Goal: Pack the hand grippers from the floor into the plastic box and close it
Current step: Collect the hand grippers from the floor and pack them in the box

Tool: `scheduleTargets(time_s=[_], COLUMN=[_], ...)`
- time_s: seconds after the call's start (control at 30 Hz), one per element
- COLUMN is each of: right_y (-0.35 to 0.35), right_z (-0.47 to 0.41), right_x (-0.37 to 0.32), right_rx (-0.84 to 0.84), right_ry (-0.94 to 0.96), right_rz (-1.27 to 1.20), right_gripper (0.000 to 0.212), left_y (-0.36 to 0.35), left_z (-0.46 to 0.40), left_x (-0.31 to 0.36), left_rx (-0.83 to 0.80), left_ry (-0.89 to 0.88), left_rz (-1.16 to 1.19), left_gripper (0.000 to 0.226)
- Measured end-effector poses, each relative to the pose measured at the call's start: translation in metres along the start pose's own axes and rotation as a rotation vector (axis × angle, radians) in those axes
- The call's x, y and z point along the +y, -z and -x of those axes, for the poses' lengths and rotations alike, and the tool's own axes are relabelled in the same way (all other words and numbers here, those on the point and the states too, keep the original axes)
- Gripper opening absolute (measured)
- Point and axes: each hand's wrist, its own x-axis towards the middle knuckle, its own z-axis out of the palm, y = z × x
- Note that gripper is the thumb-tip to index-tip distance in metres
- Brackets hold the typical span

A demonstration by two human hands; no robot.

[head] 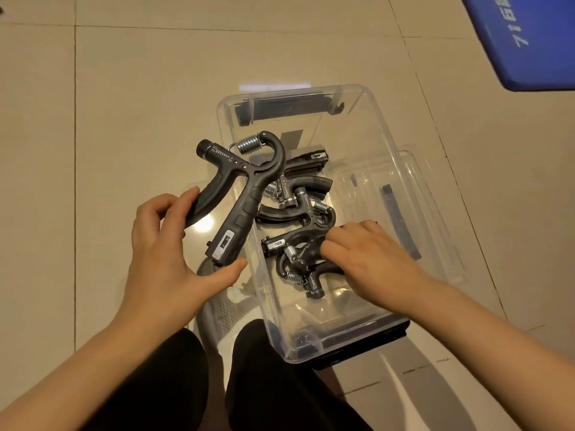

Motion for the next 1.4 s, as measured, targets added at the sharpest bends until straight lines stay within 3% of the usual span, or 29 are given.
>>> scheduleTargets(time_s=[0.27, 0.4, 0.57, 0.73, 0.97, 1.4], right_y=[-0.012, -0.017, -0.030, -0.034, -0.033, -0.036], right_z=[0.000, -0.015, -0.030, -0.039, -0.033, -0.034], right_x=[0.004, 0.014, 0.022, 0.020, 0.016, 0.012], right_rx=[-0.194, -0.315, -0.389, -0.379, -0.471, -0.422], right_ry=[-0.109, -0.120, -0.059, 0.016, -0.031, -0.059], right_rz=[-0.024, 0.061, 0.132, 0.209, 0.120, 0.084], right_gripper=[0.029, 0.063, 0.088, 0.072, 0.085, 0.072], left_y=[0.000, 0.000, 0.001, 0.000, 0.000, 0.000], left_z=[0.000, -0.001, -0.001, -0.001, -0.001, -0.001], left_x=[0.001, 0.001, 0.000, 0.000, -0.001, -0.001], left_rx=[0.017, 0.018, 0.018, 0.019, 0.015, 0.015], left_ry=[-0.004, -0.012, -0.026, -0.028, -0.026, -0.026], left_rz=[-0.021, -0.012, -0.009, -0.005, 0.000, -0.002], left_gripper=[0.099, 0.098, 0.098, 0.097, 0.097, 0.097])
